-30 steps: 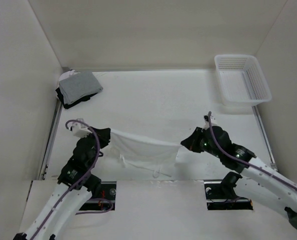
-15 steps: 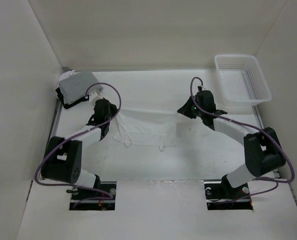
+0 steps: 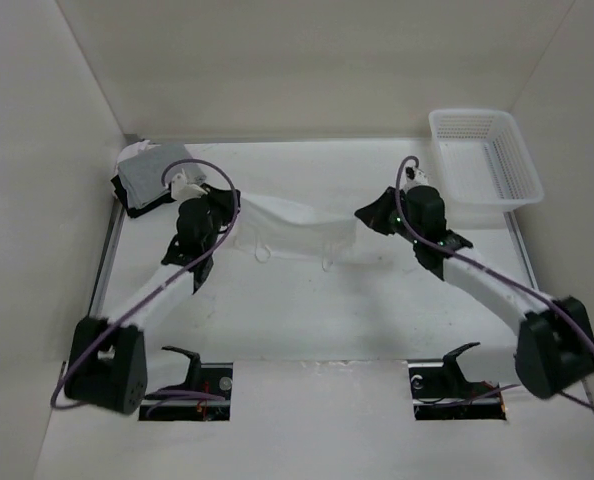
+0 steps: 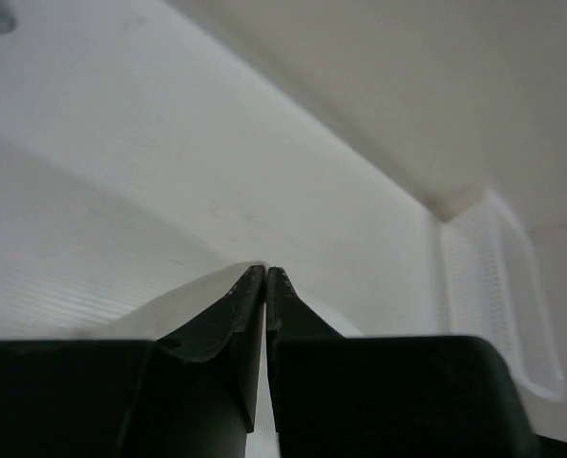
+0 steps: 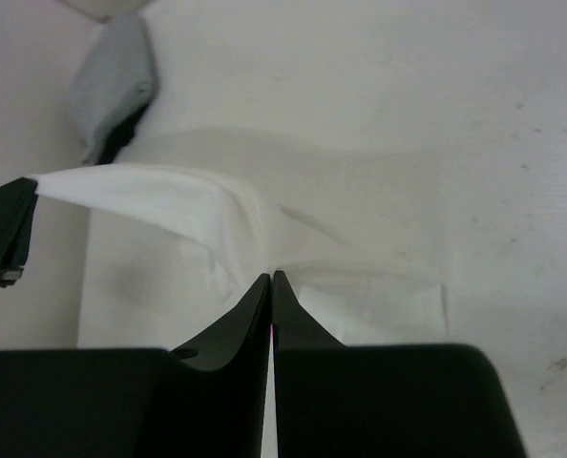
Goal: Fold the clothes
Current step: Fold the tank top
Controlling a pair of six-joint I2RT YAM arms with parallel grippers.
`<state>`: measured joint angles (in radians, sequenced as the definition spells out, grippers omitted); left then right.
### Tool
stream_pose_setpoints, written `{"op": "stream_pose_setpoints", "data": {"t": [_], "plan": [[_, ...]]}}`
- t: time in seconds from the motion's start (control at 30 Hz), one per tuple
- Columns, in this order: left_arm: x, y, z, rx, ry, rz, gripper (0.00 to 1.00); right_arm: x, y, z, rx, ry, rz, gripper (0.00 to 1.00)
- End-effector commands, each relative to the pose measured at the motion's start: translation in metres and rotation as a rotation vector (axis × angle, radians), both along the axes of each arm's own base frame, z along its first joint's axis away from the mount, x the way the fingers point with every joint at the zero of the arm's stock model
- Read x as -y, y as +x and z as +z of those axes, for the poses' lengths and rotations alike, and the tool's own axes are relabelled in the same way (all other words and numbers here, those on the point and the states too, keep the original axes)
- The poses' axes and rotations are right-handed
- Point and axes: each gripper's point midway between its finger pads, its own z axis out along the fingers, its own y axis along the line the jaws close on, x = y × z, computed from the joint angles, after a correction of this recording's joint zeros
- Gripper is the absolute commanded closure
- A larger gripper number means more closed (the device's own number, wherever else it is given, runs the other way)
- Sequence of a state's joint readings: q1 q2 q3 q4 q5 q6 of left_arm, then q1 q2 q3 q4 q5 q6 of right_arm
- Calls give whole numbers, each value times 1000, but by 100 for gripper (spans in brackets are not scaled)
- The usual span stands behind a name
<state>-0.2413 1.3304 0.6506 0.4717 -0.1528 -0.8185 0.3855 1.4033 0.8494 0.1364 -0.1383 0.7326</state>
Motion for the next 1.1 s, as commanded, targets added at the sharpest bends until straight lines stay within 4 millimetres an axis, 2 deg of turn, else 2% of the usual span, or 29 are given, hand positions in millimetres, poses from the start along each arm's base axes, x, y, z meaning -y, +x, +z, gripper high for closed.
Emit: {"op": "stream_pose_setpoints", "data": {"t": [0.0, 0.13, 0.23, 0.43, 0.57, 0.63, 0.67, 0.73, 0.8, 0.93, 1.07], "plan": [[8, -47, 81, 206, -46, -50, 99, -3, -45, 67, 200, 42, 38, 95], [4, -107, 111, 261, -36, -57, 99, 6, -110, 70, 216, 25, 68, 94], [3, -141, 116, 259, -36, -71, 99, 10, -157, 73, 210, 31, 103, 94], [1, -194, 99, 185, -70, -93, 100, 23, -215, 84, 186, 46, 148, 94], [-4, -210, 83, 129, -67, -80, 100, 13, -232, 80, 162, 75, 210, 94], [-2, -210, 73, 107, -40, -75, 100, 3, -228, 67, 139, 52, 225, 94], [0, -207, 66, 93, -17, -67, 100, 0, -220, 58, 124, 31, 209, 94], [4, -197, 47, 49, 43, -36, 99, -8, -195, 36, 91, -12, 186, 95], [7, -182, 37, 25, 106, -6, 99, -12, -162, 19, 60, -17, 161, 95], [7, -128, 6, -3, 195, 38, 99, -18, -91, -7, 16, -1, 109, 95], [-5, -67, -25, -54, 155, 53, 99, -26, -38, -35, -44, -25, 75, 94]]}}
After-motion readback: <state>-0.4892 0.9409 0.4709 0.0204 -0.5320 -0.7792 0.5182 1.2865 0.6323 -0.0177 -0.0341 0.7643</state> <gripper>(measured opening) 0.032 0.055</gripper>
